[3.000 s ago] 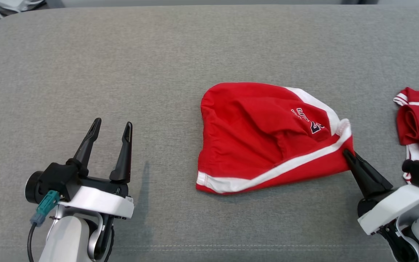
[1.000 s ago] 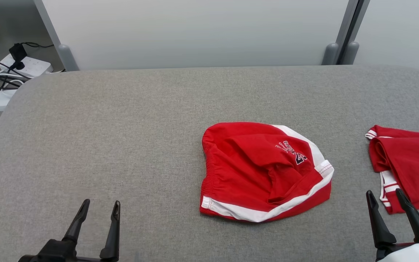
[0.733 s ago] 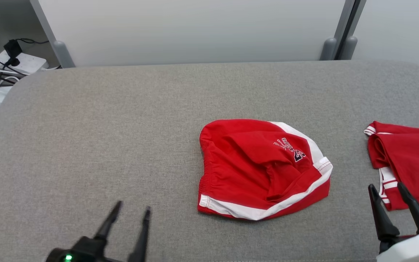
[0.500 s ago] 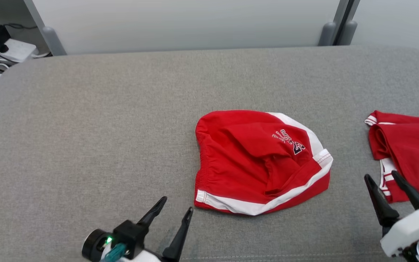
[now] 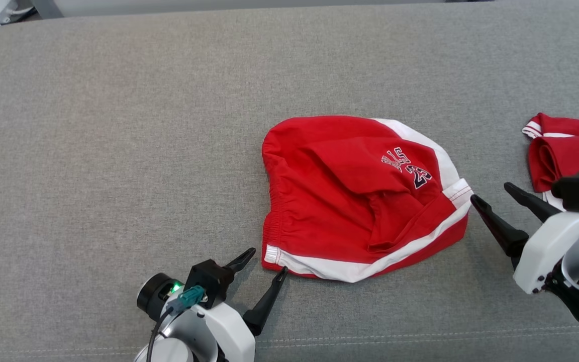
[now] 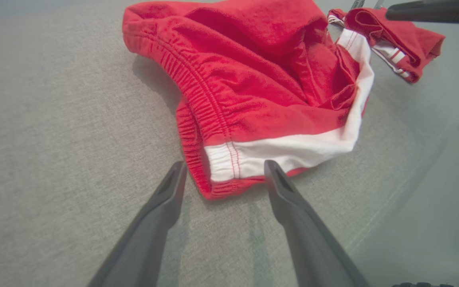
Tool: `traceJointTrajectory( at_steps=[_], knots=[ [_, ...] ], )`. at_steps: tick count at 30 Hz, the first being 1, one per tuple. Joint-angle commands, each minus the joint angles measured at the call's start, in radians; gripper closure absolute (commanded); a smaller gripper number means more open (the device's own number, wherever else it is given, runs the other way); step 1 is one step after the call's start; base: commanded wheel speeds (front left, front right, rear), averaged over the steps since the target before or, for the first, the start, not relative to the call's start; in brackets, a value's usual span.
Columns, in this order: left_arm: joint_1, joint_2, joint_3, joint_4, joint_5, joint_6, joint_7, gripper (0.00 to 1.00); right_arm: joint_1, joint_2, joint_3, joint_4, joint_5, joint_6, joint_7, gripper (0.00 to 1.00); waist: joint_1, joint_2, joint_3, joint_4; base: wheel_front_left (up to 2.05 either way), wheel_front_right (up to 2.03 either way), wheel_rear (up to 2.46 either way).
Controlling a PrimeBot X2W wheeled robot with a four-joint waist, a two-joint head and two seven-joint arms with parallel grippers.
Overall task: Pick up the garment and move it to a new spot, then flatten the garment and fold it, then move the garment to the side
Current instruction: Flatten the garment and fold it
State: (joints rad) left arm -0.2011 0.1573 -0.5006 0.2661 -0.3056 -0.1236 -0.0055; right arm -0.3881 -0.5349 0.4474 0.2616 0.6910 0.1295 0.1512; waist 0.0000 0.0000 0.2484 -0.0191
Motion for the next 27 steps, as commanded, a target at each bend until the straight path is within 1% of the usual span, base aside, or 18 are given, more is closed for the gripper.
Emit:
traceJointTrajectory(
  at_steps=[1, 7, 12, 13, 14, 15, 16, 17, 22, 27],
  knots=[
    [-0.051, 0.022, 0.02, -0.013, -0.007, -0.007, -0.003, 0.0, -0.027, -0.039, 0.031, -0.01, 0.021, 0.001, 0.003, 0.0, 0.0, 0.0, 0.013, 0.003, 0.0, 0.0, 0.0],
    [-0.101, 0.031, -0.026, 0.027, -0.035, -0.007, -0.015, 0.0, -0.102, -0.077, 0.137, 0.032, 0.09, 0.001, -0.004, 0.0, 0.0, 0.0, 0.031, 0.015, 0.0, 0.0, 0.0],
    [-0.135, 0.036, -0.061, 0.049, -0.061, -0.007, -0.024, 0.0, -0.153, -0.086, 0.202, 0.073, 0.129, 0.001, -0.023, 0.0, 0.0, 0.0, 0.051, 0.023, 0.0, 0.0, 0.0],
    [-0.141, 0.037, -0.067, 0.055, -0.066, -0.007, -0.024, 0.16, -0.163, -0.084, 0.217, 0.08, 0.139, 0.001, -0.023, 0.0, 0.0, 0.0, 0.055, 0.023, 0.0, 0.0, 0.0],
    [-0.148, 0.038, -0.071, 0.058, -0.071, -0.007, -0.027, 0.54, -0.176, -0.083, 0.233, 0.087, 0.144, 0.001, -0.023, 0.38, 0.0, 0.0, 0.063, 0.021, 0.0, 0.0, 0.0],
    [-0.148, 0.038, -0.071, 0.058, -0.071, -0.007, -0.027, 0.54, -0.176, -0.083, 0.233, 0.087, 0.144, 0.001, -0.023, 0.38, 0.0, 0.0, 0.063, 0.021, 0.0, 0.0, 0.0],
    [-0.155, 0.038, -0.076, 0.061, -0.075, -0.007, -0.032, 0.91, -0.188, -0.082, 0.245, 0.096, 0.149, 0.001, -0.03, 0.84, 0.0, 0.0, 0.066, 0.022, 0.0, 0.0, 0.0],
    [-0.161, 0.039, -0.087, 0.066, -0.081, -0.007, -0.031, 1.0, -0.196, -0.081, 0.257, 0.105, 0.159, 0.001, -0.034, 1.0, 0.0, 0.0, 0.068, 0.023, 0.0, 0.0, 0.0],
    [-0.172, 0.039, -0.103, 0.075, -0.104, -0.007, -0.057, 1.0, -0.196, -0.098, 0.283, 0.128, 0.211, 0.001, -0.081, 1.0, 0.0, 0.0, 0.068, 0.027, 0.0, 0.0, 0.0],
    [-0.128, 0.053, -0.107, 0.049, -0.115, 0.0, -0.063, 1.0, -0.109, -0.135, 0.259, 0.091, 0.265, 0.001, -0.171, 1.0, 0.0, 0.0, 0.051, 0.024, 0.0, 0.0, 0.0]
  ],
)
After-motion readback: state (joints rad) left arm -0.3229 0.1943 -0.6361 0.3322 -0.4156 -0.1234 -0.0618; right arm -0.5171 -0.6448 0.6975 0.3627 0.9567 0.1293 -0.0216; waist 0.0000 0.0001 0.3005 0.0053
